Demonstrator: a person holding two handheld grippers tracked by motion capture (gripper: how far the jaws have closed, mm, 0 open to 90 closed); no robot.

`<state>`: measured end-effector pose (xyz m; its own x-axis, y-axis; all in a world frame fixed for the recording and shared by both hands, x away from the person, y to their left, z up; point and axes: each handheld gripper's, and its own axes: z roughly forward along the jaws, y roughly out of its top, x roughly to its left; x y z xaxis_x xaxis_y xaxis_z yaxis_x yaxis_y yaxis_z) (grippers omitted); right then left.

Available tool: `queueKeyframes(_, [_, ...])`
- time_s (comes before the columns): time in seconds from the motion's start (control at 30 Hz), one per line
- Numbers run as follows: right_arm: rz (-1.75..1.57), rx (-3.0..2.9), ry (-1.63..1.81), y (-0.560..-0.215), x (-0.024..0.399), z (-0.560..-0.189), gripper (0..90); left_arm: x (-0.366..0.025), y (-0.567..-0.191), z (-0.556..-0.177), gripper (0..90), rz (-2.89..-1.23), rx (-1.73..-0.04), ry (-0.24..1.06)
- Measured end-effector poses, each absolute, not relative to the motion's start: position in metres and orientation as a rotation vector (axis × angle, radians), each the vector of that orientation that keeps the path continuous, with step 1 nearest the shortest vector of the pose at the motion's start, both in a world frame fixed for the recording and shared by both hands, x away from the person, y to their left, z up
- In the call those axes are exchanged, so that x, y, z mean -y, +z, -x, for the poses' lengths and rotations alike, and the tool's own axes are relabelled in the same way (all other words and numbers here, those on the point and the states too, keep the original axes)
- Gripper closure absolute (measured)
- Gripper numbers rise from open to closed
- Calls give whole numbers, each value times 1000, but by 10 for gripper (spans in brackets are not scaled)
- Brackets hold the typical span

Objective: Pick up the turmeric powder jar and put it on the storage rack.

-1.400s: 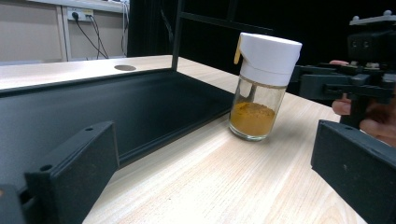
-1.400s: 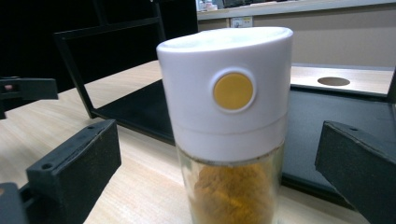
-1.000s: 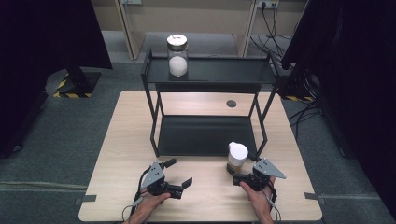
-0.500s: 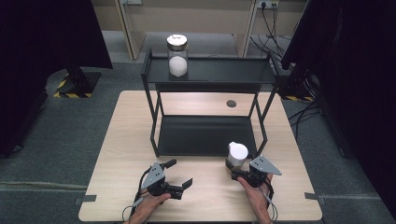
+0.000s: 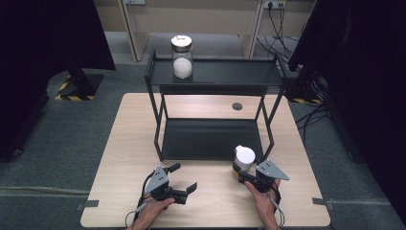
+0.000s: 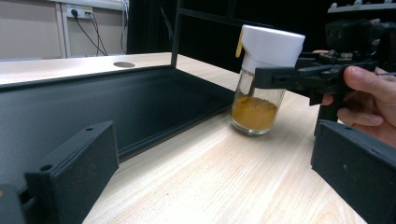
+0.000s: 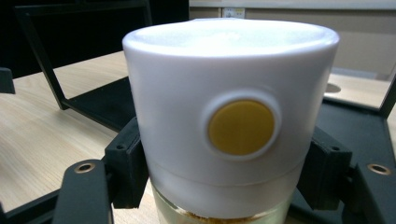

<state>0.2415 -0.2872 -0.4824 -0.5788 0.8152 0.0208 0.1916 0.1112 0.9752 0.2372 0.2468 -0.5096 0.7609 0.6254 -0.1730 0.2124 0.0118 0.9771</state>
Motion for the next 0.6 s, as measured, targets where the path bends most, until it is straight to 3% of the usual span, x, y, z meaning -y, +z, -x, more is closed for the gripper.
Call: queueKeyframes(0.6, [-928,-1882,1554,-454,288,-242,308,-246,-510,-236,2,-1559,-701,375])
